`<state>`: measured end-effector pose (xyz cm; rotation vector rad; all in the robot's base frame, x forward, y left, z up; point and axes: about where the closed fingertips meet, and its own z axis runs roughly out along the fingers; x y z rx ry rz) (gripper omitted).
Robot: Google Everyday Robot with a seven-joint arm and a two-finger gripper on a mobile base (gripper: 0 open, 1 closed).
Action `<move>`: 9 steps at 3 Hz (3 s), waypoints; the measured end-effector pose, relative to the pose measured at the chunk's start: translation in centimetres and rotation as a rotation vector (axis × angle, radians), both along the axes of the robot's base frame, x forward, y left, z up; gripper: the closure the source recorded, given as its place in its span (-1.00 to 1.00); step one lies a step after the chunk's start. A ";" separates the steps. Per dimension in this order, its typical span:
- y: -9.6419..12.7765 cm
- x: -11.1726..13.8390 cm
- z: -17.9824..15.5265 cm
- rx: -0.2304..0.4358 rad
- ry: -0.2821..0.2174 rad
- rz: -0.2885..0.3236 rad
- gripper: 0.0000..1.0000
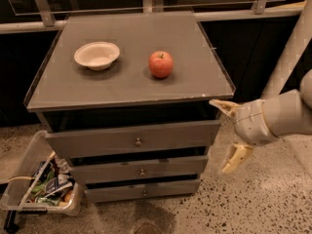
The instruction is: Open top drawer
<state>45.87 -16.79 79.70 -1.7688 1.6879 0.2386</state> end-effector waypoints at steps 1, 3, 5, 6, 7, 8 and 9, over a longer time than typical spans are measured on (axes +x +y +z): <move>2.3 3.7 -5.2 0.044 -0.003 0.013 -1.00; 3.2 4.4 -5.7 0.083 -0.011 0.031 -1.00; 6.2 6.8 -9.2 0.140 0.007 0.056 -1.00; 7.5 8.1 -10.6 0.159 0.008 0.068 -1.00; 8.2 9.5 -11.6 0.172 0.009 0.071 -1.00; 8.6 11.2 -12.6 0.173 0.012 0.067 -1.00; 8.2 13.7 -16.1 0.166 0.045 0.033 -1.00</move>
Offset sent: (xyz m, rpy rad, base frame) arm 0.0591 0.0329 -0.0743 0.0701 -0.0061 0.0167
